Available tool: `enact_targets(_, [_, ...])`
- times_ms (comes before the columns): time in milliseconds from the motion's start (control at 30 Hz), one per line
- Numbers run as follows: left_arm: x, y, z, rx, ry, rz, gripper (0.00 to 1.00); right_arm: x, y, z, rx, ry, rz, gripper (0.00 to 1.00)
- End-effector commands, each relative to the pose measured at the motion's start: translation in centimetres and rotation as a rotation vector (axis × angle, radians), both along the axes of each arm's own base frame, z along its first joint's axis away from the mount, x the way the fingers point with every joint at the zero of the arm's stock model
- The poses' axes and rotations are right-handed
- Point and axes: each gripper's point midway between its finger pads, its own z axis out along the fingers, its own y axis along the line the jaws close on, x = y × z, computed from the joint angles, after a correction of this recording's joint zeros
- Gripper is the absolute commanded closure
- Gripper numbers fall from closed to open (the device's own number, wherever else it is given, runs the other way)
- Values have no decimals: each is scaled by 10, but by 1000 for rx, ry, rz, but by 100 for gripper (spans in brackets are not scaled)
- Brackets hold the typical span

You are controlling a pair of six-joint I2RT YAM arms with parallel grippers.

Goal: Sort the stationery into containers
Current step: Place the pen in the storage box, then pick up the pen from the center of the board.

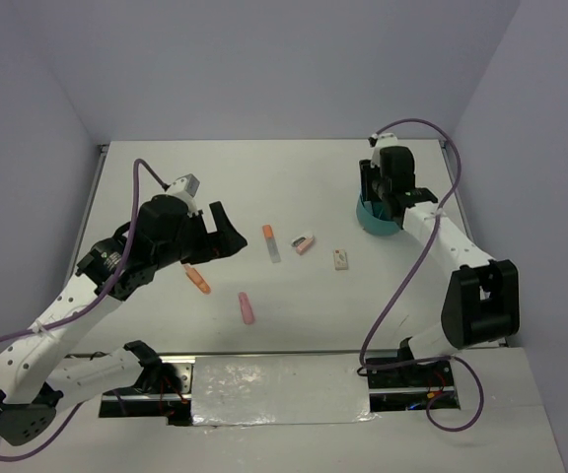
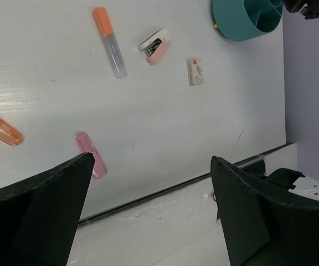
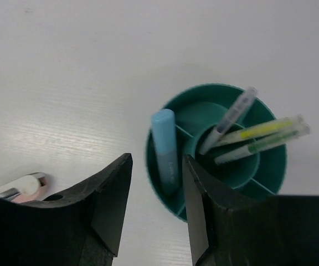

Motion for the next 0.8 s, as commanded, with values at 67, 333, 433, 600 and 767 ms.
enact_targets(67, [11,22,10,12,-6,167,1,-11,69,61,52,-90,142,40])
enact_targets(333, [2,73,-10,120,76,404,1,-52,197,-7,153,253,236,12])
enact_targets(433, [-2,74,-11,108,74,389,1,-59,235,-31,131,345,256,15])
enact_targets(600, [-9,70,-25,139,121,340,1,-64,275,-50,140,388,261,23])
enact_targets(767, [-15,65,-33,123,136,299,1,-60,281,-95,70,497,223,31])
